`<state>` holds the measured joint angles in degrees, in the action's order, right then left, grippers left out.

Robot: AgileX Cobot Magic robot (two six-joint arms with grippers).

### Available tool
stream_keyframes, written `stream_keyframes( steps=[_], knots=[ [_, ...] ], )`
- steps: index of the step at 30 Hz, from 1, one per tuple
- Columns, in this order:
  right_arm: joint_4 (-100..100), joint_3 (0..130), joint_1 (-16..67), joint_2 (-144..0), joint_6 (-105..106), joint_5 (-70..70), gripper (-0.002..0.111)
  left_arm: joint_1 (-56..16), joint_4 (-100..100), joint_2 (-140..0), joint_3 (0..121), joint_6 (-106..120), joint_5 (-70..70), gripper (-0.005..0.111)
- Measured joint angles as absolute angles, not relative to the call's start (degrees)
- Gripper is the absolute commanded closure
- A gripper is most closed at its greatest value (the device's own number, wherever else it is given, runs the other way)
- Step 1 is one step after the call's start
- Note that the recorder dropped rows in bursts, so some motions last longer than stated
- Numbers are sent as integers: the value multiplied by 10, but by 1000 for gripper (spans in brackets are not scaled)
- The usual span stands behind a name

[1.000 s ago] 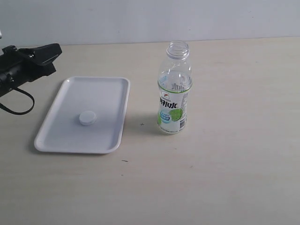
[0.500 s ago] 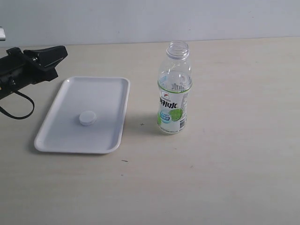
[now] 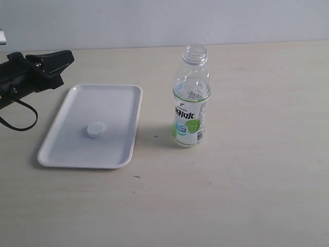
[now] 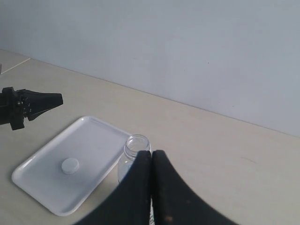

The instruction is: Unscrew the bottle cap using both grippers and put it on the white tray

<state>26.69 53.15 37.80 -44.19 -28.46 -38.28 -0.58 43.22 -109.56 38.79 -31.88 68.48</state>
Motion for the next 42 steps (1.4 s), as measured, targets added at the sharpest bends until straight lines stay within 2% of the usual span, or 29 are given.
stream_keyframes(
  steps=[7, 13, 20, 24, 29, 34, 38, 42],
  knots=[
    [267, 531, 378, -442, -285, -383, 108, -6, 447, -1081, 388, -319, 662, 107],
    [267, 531, 378, -442, -285, -383, 108, -6, 619, -939, 387, -426, 465, 107],
    [267, 531, 378, -442, -285, -383, 108, -7, 753, -732, 374, -835, 242, 107],
    [267, 531, 378, -442, -286, -383, 108, -7, 761, -617, 319, -947, 154, 107],
    [267, 531, 378, -442, -286, -383, 108, -7, 761, -450, 242, -971, 139, 107],
    [267, 531, 378, -442, -286, -383, 108, -7, 837, -216, 147, -974, 137, 107],
    [267, 531, 378, -442, -287, -383, 108, -7, 904, -140, 124, -974, 136, 107],
    [267, 531, 378, -442, -287, -383, 108, -7, 921, -130, 120, -974, 140, 107]
  ],
)
